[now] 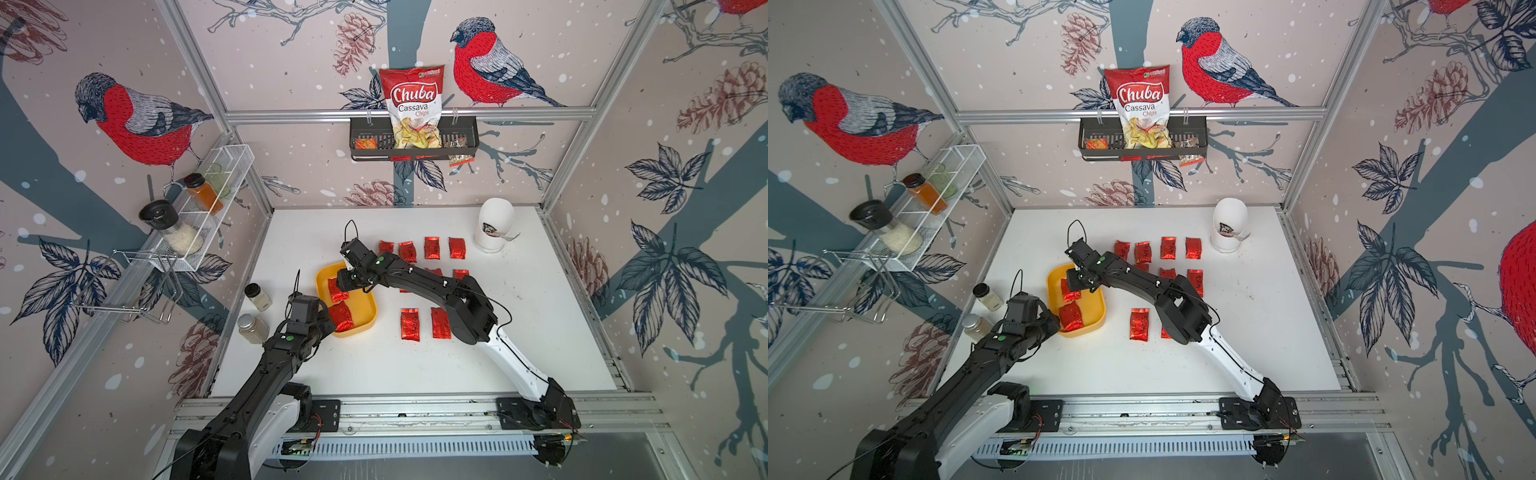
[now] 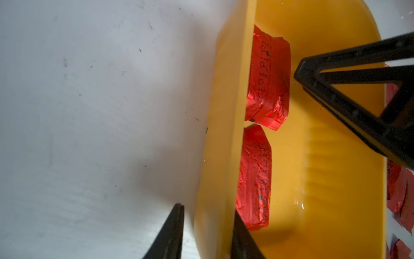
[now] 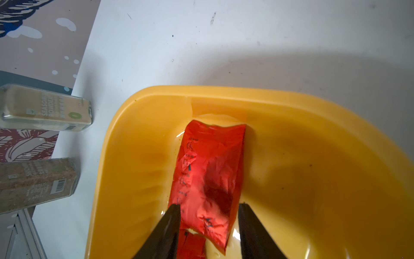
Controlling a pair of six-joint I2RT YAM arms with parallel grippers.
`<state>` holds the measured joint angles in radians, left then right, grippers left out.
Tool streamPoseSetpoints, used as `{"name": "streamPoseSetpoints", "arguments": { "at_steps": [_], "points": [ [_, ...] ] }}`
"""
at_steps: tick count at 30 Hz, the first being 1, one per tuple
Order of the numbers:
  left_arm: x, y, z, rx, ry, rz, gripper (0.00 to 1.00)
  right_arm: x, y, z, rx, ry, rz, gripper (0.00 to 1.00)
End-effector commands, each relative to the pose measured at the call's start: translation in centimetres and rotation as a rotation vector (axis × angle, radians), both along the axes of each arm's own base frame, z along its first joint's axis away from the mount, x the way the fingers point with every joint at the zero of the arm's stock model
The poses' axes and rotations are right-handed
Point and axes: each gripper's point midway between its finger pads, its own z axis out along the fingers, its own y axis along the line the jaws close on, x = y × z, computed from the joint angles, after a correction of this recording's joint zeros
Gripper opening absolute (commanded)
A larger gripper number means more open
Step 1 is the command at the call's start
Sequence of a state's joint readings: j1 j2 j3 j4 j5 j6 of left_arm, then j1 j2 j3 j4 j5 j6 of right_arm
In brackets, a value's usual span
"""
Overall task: Take the tea bags out of the storage box
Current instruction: Adjust the storage box at the center of the board.
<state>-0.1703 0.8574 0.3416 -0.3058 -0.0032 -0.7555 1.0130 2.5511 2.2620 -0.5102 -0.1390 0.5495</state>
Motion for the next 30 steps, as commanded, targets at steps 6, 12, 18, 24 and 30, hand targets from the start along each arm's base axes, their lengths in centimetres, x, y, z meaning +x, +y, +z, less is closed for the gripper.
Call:
{"name": "streamPoseSetpoints", "arguments": {
  "at_steps": [6,12,18,24,30],
  "points": [
    [0.5,0.8,4.1,-0.003,-0.114,0.061,0.39,0.5,-0.5,-1.7,-0.033,0.001,-0.011,0.45],
    [1.3,0.5,7.6,-0.015,-0.185,0.049,0.40,0.5,0.1,-2.3,-0.009,0.026,-0.007,0.36],
    [1.6,0.3,8.4,-0.021,-0.198,0.039,0.40,0.4,0.4,-2.4,0.008,0.041,-0.001,0.27],
    [1.4,0.2,7.7,-0.022,-0.184,0.034,0.40,0.2,0.5,-3.2,0.010,0.064,0.002,0.17],
    [1.1,0.3,7.3,-0.020,-0.180,0.037,0.40,0.1,0.8,-3.1,0.024,0.075,0.004,0.03]
  ]
}}
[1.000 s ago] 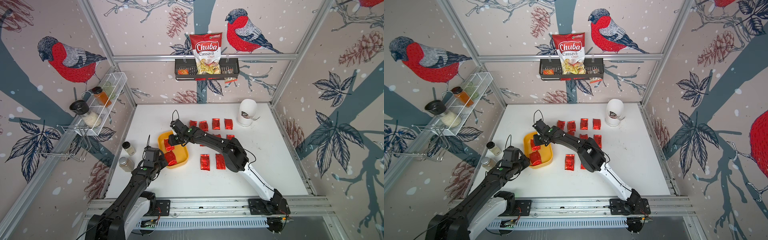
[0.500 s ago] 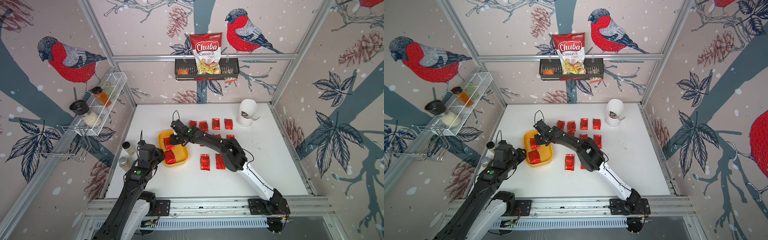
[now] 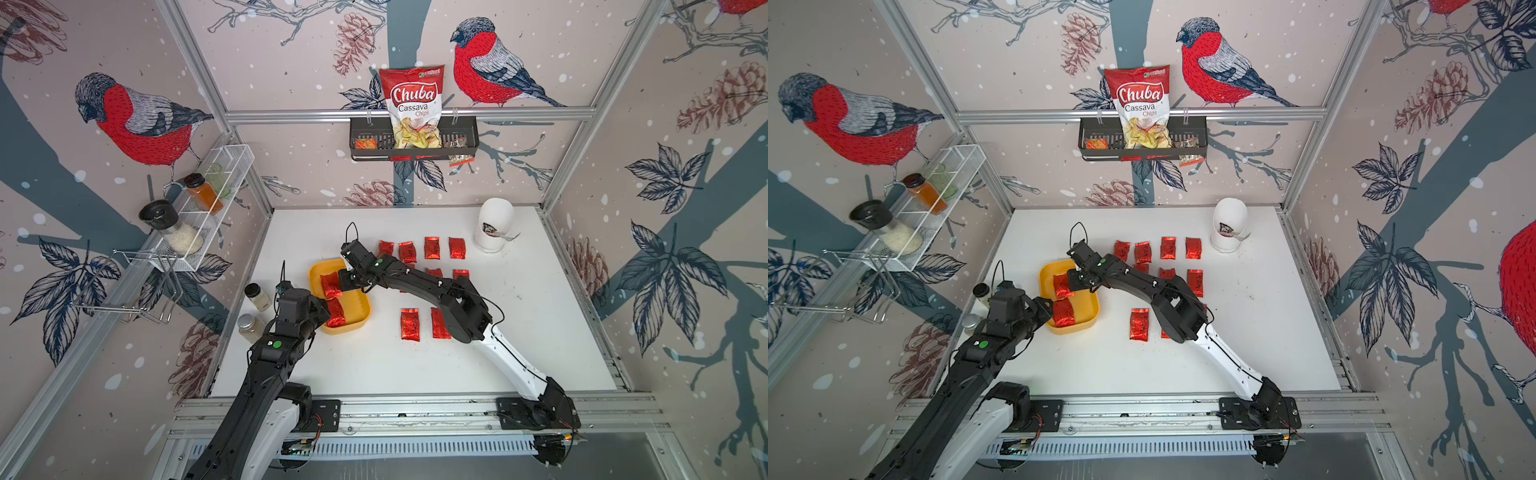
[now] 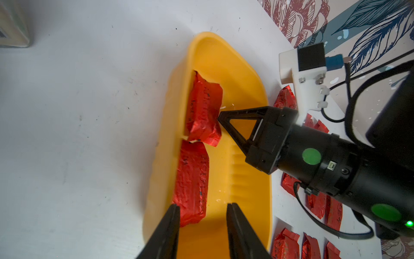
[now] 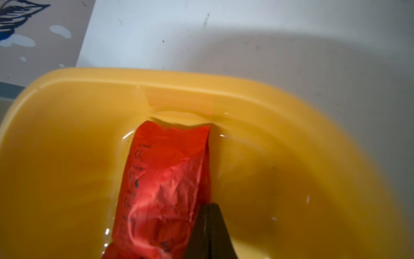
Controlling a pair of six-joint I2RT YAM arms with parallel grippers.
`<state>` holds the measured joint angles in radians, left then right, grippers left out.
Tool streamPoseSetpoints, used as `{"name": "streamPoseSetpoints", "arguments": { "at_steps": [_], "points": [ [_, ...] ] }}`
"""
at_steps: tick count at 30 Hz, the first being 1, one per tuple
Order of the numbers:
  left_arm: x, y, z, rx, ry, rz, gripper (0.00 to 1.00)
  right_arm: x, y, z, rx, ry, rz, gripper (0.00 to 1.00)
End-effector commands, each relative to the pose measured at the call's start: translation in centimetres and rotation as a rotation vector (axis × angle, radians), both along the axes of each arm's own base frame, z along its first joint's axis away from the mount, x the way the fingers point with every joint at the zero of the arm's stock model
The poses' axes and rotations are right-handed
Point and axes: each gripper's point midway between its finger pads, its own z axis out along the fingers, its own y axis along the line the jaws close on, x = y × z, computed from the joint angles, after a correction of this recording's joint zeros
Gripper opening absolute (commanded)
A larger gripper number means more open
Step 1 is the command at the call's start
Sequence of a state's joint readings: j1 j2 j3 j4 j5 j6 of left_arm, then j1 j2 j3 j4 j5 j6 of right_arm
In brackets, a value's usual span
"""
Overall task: Take the tea bags out of the storage box
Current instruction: Adjust the storage box at the center of the board, then pick up the tea bag from the storage box.
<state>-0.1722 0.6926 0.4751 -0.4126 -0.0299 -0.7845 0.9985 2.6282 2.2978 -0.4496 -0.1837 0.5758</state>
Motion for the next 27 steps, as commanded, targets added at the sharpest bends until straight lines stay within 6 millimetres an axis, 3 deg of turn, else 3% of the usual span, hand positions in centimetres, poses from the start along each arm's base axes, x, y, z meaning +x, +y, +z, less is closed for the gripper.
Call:
{"name": "streamPoseSetpoints", "arguments": {
  "at_steps": [1,12,18,24,27],
  "points": [
    [-0.2,0.2,-0.2,0.012,0.007,0.000,0.40,-0.8,-0.2,-0.4,-0.008,0.039,0.011,0.02],
    [-0.2,0.4,0.9,0.021,-0.014,0.012,0.42,-0.9,-0.3,5.5,0.071,-0.019,-0.001,0.00],
    [-0.3,0.5,-0.2,0.022,0.000,0.019,0.43,-0.8,-1.8,5.1,-0.015,-0.056,-0.011,0.00],
    [-0.5,1.5,-0.9,0.060,0.008,0.062,0.48,-1.8,-0.6,5.0,-0.023,-0.059,0.022,0.31],
    [-0.5,1.8,-1.8,0.070,0.014,0.077,0.48,-2.5,-0.1,5.1,-0.052,-0.077,0.039,0.42]
  ]
}}
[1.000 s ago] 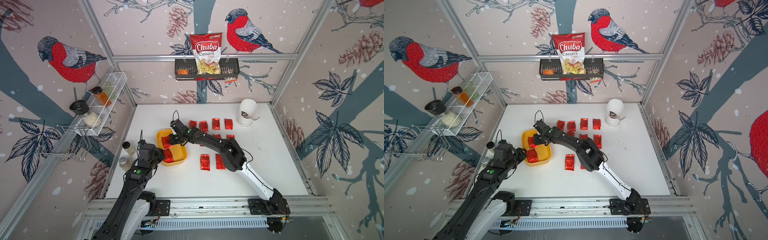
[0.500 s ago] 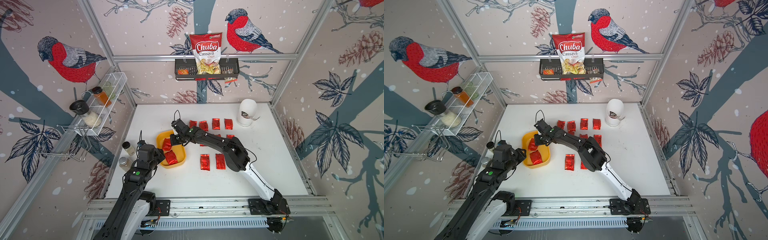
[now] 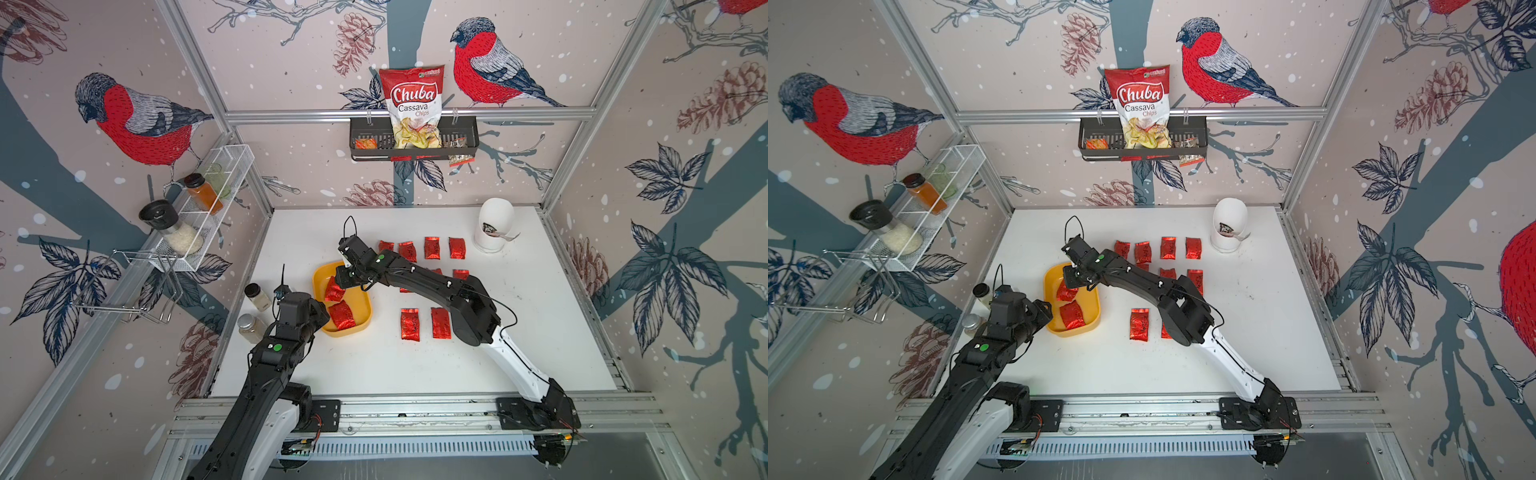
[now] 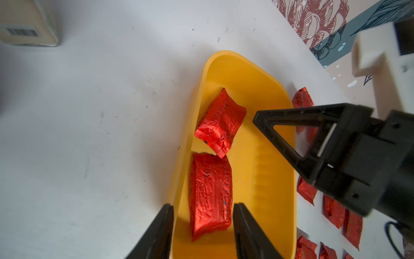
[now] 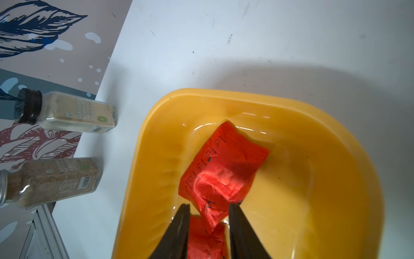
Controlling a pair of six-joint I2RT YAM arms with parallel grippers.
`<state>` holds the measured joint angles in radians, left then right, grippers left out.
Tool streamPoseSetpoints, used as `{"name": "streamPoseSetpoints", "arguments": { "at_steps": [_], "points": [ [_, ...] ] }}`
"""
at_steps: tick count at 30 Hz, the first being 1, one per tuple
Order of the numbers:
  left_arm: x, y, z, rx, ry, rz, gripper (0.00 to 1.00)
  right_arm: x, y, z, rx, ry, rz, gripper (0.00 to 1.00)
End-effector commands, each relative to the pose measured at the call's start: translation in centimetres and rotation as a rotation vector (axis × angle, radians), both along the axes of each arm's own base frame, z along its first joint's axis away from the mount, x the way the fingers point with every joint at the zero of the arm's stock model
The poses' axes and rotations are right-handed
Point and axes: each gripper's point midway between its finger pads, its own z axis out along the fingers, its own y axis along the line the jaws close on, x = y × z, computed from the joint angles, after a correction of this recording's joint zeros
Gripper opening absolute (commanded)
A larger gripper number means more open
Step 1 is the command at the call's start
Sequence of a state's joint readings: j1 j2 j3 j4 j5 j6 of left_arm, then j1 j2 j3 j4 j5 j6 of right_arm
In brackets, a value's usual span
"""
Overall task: Take the tea bags out of the storage box
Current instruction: Pick up the tea bag from the storage box.
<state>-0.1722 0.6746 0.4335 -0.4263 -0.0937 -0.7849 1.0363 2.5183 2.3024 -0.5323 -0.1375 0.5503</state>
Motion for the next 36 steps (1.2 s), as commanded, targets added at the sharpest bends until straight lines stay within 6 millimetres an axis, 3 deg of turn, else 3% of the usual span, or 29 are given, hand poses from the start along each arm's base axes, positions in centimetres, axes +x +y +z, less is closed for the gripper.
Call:
{"name": "streamPoseSetpoints", "arguments": {
  "at_steps": [1,5,9,17,26,32,36],
  "points": [
    [0.3,0.6,-0.5,0.023,-0.012,0.032,0.48,-1.0,-0.4,-0.7,-0.072,-0.019,0.015,0.44],
    [0.0,0.7,-1.7,0.018,0.001,0.038,0.46,-2.3,-2.1,-1.9,-0.156,-0.023,0.022,0.47],
    [-0.1,0.6,-1.7,0.001,-0.019,0.041,0.44,-3.6,-3.6,-2.7,-0.219,-0.013,0.043,0.48],
    [-0.2,0.5,-1.4,-0.004,-0.040,0.032,0.44,-5.9,-3.6,-4.3,-0.243,0.036,0.104,0.48],
    [-0.1,0.1,-2.7,-0.022,-0.026,0.019,0.43,-6.5,-3.9,-6.2,-0.255,0.084,0.111,0.45],
    [-0.1,0.0,-3.0,-0.024,-0.025,0.016,0.43,-6.7,-3.9,-7.0,-0.247,0.116,0.115,0.34],
    [-0.1,0.0,-3.1,-0.024,-0.024,0.015,0.43,-6.7,-3.8,-6.8,-0.227,0.130,0.112,0.17]
  ]
}}
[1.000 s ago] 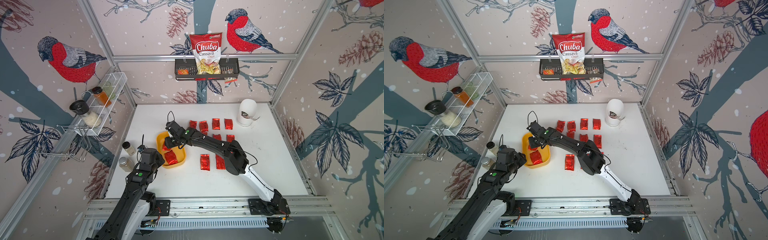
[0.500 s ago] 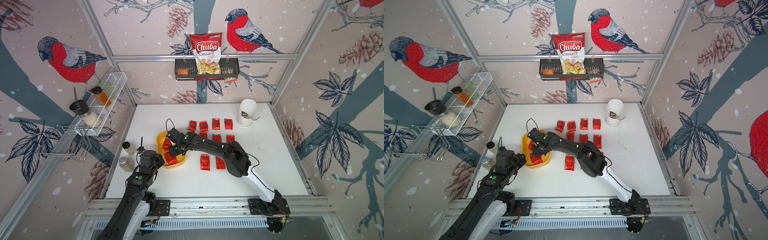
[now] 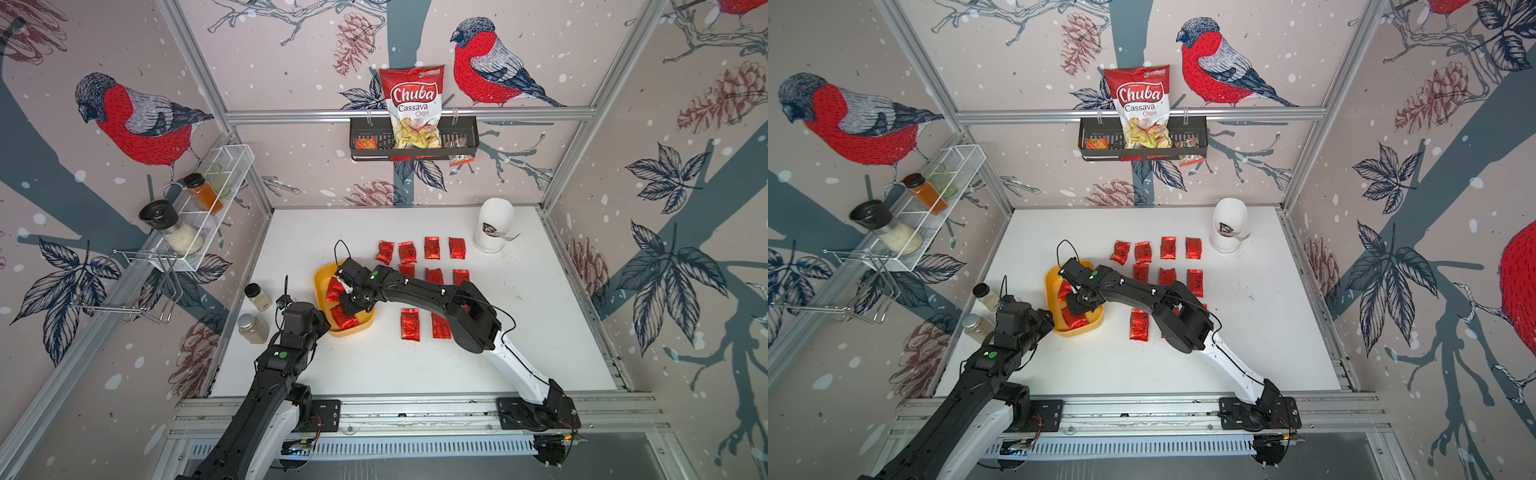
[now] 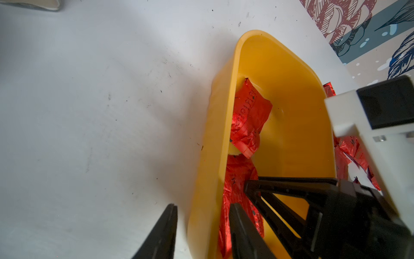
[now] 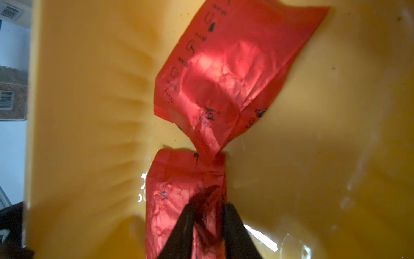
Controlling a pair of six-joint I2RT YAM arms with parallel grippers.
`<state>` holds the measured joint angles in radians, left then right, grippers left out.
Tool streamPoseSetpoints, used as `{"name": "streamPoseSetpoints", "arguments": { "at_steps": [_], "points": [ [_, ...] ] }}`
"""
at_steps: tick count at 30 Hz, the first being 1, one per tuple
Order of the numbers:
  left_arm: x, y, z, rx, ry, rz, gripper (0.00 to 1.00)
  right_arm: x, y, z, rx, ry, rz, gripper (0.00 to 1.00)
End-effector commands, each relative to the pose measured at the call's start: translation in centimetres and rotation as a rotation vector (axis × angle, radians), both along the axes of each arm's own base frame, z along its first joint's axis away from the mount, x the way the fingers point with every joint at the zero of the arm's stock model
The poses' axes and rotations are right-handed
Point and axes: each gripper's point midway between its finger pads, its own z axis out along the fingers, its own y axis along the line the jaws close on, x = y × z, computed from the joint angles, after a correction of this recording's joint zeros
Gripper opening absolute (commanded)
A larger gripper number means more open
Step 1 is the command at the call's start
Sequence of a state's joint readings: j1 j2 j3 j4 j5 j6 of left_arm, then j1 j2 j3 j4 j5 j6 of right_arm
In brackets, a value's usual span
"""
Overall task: Take the tea bags out of the storage box
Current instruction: Pick up the tea bag from the storage box.
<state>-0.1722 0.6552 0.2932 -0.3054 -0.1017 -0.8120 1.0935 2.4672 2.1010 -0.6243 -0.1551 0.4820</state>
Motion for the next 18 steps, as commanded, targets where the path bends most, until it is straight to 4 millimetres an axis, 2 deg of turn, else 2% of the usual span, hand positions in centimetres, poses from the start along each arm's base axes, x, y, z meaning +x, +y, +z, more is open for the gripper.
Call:
{"name": "streamPoseSetpoints", "arguments": {
  "at_steps": [1,5,9,14,18],
  "points": [
    [0.3,-0.3,0.3,-0.010,-0.023,-0.009,0.43,-0.5,-0.5,-0.5,-0.007,0.041,-0.014,0.14],
    [0.4,-0.2,0.5,-0.013,-0.029,-0.007,0.43,-0.2,-0.6,0.8,0.059,0.069,-0.035,0.00],
    [0.5,-0.3,1.1,-0.015,-0.039,-0.010,0.43,0.2,-0.8,3.3,0.155,0.089,-0.057,0.00],
    [0.9,-0.4,2.9,-0.018,-0.070,-0.014,0.44,0.8,-1.0,7.5,0.256,0.072,-0.073,0.00],
    [1.3,-0.6,4.4,-0.022,-0.094,-0.020,0.44,1.5,-1.4,9.9,0.291,0.043,-0.086,0.00]
  ]
}}
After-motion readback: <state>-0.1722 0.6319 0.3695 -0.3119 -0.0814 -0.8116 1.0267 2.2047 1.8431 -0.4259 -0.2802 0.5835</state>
